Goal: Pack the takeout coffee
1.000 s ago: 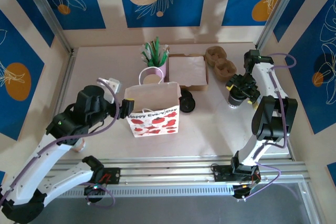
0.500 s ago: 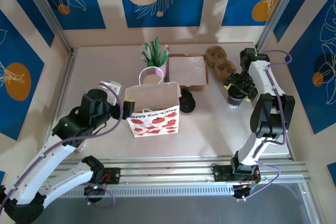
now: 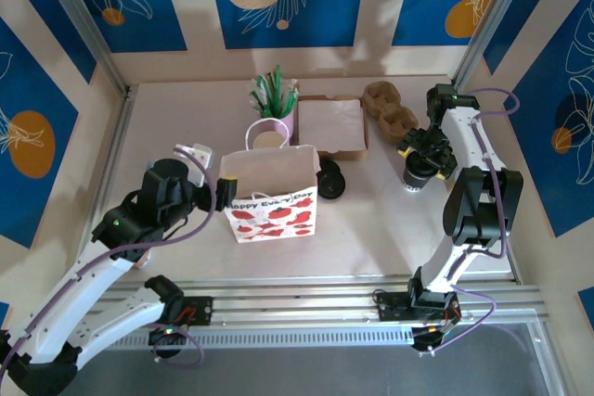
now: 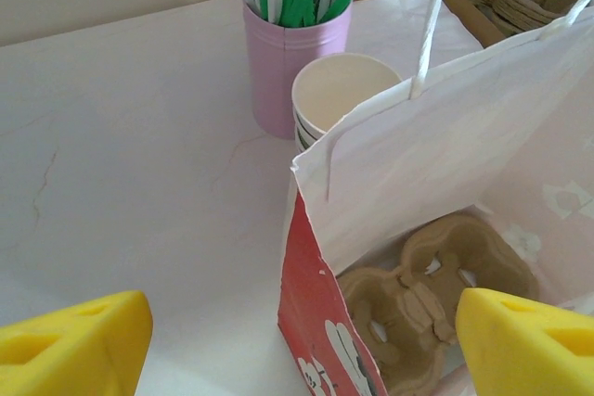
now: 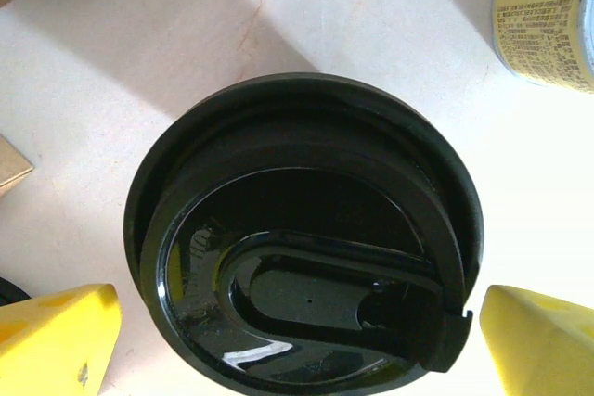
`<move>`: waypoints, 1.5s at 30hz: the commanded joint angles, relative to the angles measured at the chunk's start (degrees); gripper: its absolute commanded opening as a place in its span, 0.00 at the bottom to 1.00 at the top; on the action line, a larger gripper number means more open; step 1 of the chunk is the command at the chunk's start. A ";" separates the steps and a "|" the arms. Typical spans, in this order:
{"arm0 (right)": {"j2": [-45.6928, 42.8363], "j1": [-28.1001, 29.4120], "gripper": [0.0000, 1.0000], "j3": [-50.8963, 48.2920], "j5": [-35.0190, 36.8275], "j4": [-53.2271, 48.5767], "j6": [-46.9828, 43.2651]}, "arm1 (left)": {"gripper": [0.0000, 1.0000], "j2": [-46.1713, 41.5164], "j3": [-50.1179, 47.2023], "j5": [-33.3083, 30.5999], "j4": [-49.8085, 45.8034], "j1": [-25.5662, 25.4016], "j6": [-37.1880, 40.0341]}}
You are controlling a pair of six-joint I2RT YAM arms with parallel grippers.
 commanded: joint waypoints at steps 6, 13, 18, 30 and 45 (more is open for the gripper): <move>-0.44 -0.31 0.99 -1.12 0.55 -1.45 0.59 | 0.85 -1.40 -1.10 -1.34 1.21 0.86 1.15; 0.19 -0.13 0.99 -1.62 1.65 -1.68 0.37 | 0.85 -1.97 -1.46 -2.42 1.03 0.85 1.64; -0.13 -0.17 0.99 -2.30 2.05 -1.69 0.48 | 0.85 -1.80 -1.56 -2.62 0.96 0.85 1.78; 0.29 -0.31 0.99 -4.93 -0.95 0.94 -0.68 | 0.85 -2.06 -1.73 -3.27 0.68 0.85 1.93; -0.40 -0.57 0.91 -6.48 -0.82 1.91 -0.91 | 0.85 -2.68 -1.90 -4.22 0.77 0.86 2.16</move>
